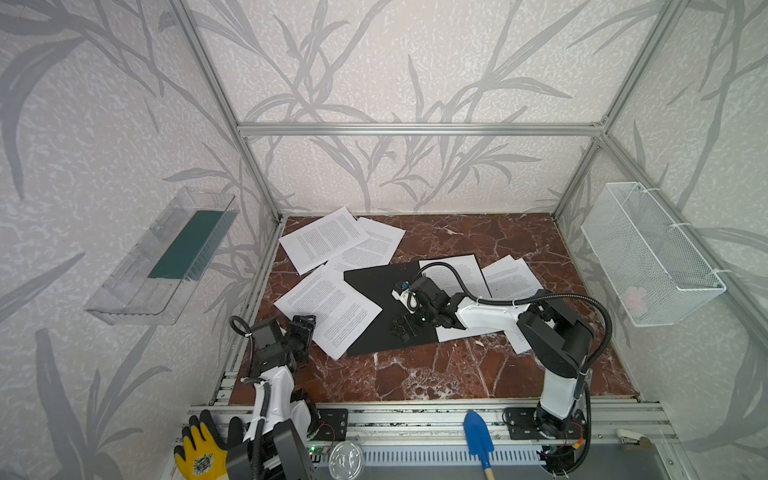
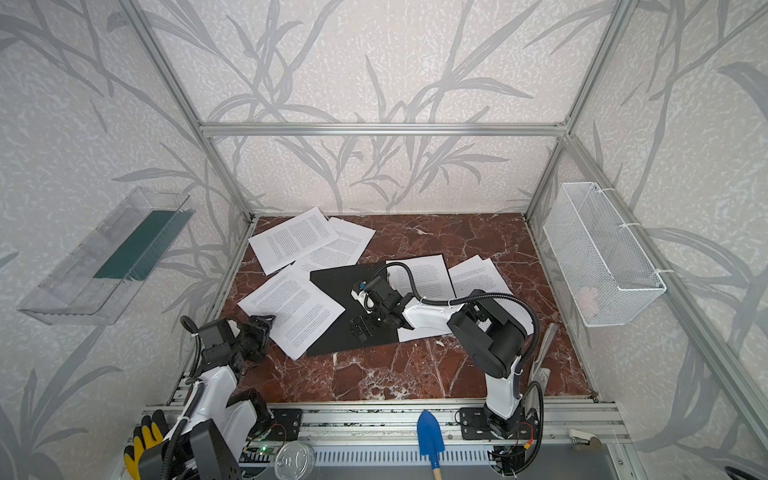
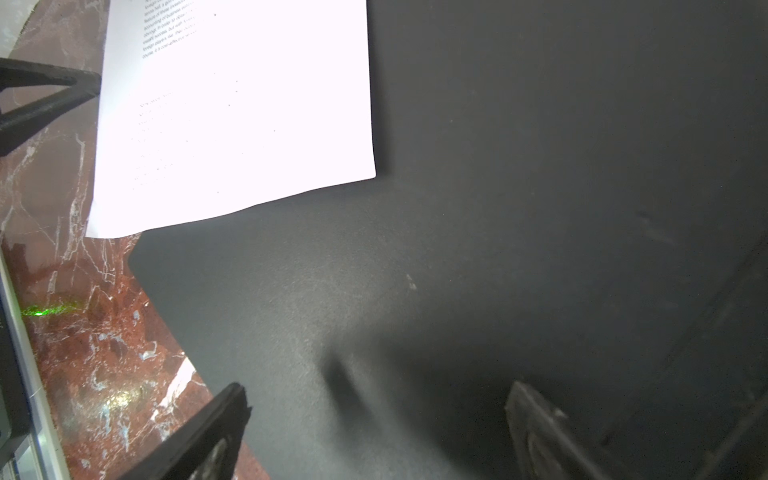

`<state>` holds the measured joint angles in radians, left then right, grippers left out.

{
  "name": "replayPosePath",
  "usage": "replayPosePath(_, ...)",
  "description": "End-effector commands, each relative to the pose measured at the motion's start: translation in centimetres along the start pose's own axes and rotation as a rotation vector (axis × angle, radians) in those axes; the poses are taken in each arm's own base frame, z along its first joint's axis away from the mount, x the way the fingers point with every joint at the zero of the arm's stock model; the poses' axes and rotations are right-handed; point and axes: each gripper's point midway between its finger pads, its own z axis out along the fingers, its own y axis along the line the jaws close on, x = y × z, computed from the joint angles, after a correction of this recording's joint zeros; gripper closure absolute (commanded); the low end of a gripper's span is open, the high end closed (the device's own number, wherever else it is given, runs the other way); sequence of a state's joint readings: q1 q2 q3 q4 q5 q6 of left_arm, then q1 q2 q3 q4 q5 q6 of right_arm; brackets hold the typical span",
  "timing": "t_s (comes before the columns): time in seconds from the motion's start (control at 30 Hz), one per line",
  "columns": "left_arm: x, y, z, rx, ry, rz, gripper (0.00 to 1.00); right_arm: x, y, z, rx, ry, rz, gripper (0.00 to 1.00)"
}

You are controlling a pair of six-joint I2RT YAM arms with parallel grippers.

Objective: Put the files into the folder
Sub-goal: 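Grasp a loose paper sheet near the robot with the left gripper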

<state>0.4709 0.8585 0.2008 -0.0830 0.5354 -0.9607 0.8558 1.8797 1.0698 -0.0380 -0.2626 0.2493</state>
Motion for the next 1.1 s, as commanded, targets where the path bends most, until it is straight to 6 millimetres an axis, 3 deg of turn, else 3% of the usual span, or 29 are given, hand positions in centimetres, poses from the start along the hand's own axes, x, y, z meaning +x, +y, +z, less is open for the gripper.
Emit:
replayPosePath(0.0, 0.7, 1.7, 0.3, -0.054, 0.010, -0.024, 0.25, 1.4, -0.1, -0.1, 0.016, 0.064, 0.012, 0.03)
replayPosePath(0.43, 1.4, 2.2, 1.9, -0.029, 0.068, -0.050, 0.40, 1.4, 0.1, -0.3, 0.005, 0.075, 0.015, 0.02)
replayPosePath(0.53, 1.5, 2.2, 2.0, -0.020, 0.068, -0.055, 0.49, 1.4, 0.1, -0.3, 0.006, 0.075, 0.015, 0.02)
replayPosePath(0.73, 1.3, 1.7, 1.9, 0.001, 0.061, -0.050, 0.57, 1.3, 0.2, -0.4, 0.002, 0.072, 0.016, 0.02)
replayPosePath(1.07, 0.4, -2.0, 1.3, 0.118, 0.051, -0.007, 0.91, 0.6, 0.4, -2.0, 0.017, 0.031, 0.002, 0.00)
